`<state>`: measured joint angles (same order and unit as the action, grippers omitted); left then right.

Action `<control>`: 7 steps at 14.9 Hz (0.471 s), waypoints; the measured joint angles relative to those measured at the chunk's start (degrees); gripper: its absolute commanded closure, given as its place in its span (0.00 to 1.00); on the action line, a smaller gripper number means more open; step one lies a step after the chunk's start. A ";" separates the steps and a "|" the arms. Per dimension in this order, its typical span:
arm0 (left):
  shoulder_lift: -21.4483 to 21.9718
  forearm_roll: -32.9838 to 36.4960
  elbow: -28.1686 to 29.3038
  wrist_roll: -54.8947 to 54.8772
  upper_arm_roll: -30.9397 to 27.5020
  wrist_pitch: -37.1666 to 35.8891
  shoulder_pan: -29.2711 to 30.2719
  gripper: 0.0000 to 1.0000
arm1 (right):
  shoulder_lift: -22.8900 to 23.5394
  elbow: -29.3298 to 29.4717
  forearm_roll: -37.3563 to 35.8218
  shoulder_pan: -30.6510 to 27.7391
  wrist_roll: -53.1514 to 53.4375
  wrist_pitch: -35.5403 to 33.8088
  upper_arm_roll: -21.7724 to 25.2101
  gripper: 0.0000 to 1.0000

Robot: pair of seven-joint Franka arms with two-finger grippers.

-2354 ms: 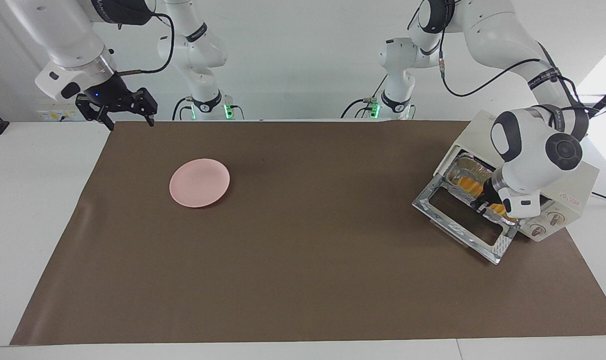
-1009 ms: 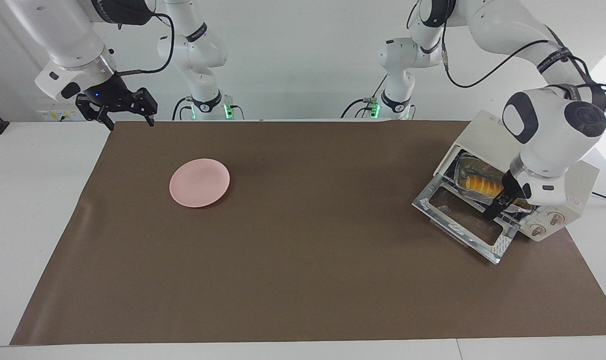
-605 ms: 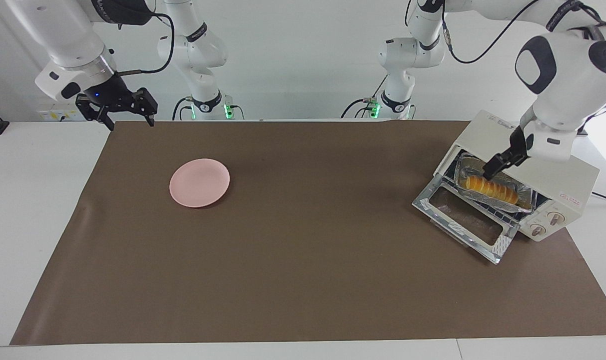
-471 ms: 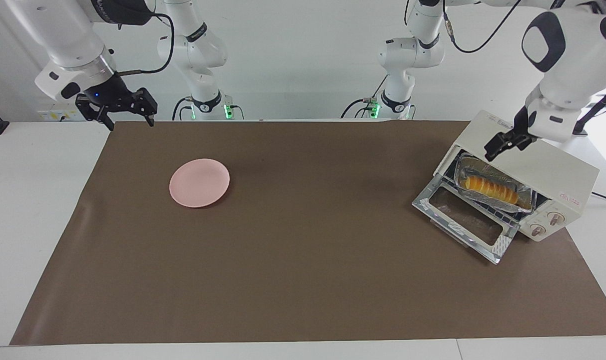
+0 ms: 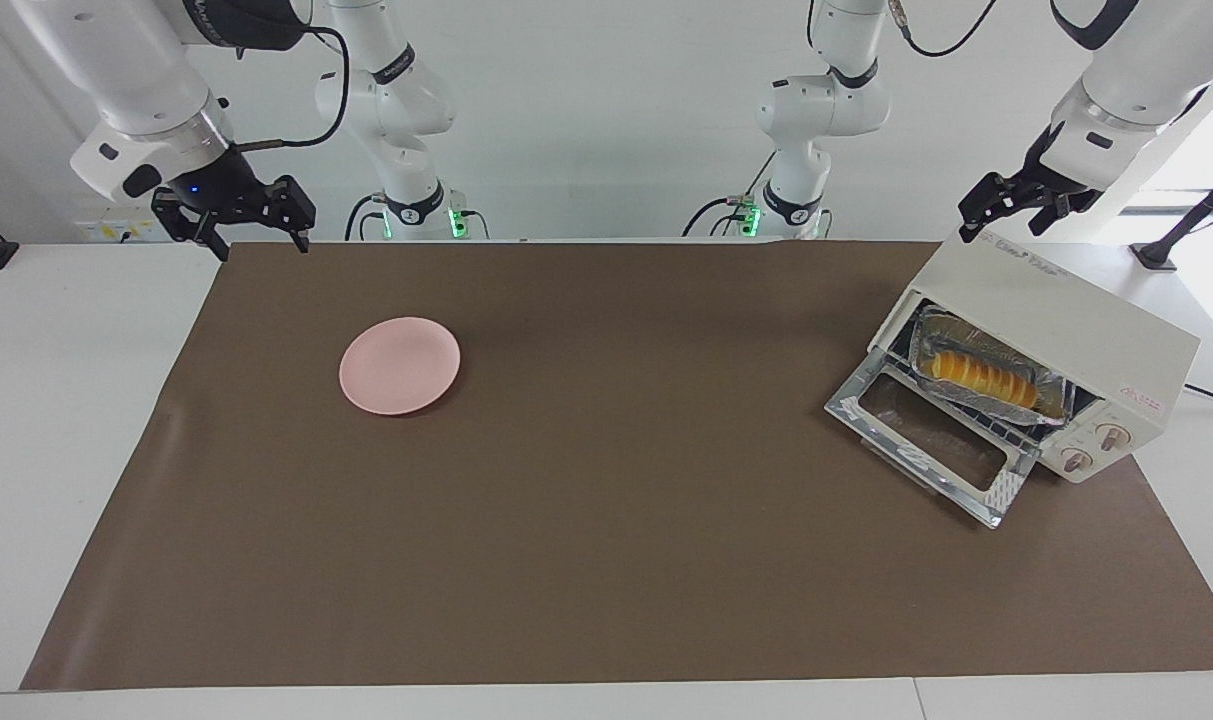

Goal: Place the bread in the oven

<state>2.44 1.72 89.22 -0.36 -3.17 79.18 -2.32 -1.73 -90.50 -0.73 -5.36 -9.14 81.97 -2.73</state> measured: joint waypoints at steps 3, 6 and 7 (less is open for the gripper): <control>0.06 -0.10 0.14 0.00 0.59 1.11 0.00 0.00 | 0.00 0.00 0.00 0.00 0.00 0.00 0.00 0.00; 0.06 -0.11 0.16 0.00 0.60 2.01 0.01 0.00 | 0.00 0.00 0.00 0.00 0.00 0.00 0.00 0.00; 0.02 -0.11 0.29 0.00 0.62 2.37 0.01 0.00 | 0.00 0.00 0.00 0.00 0.00 0.00 0.00 0.00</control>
<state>2.46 1.61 89.51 -0.36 -2.55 81.55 -2.31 -1.73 -90.50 -0.73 -5.36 -9.14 81.97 -2.73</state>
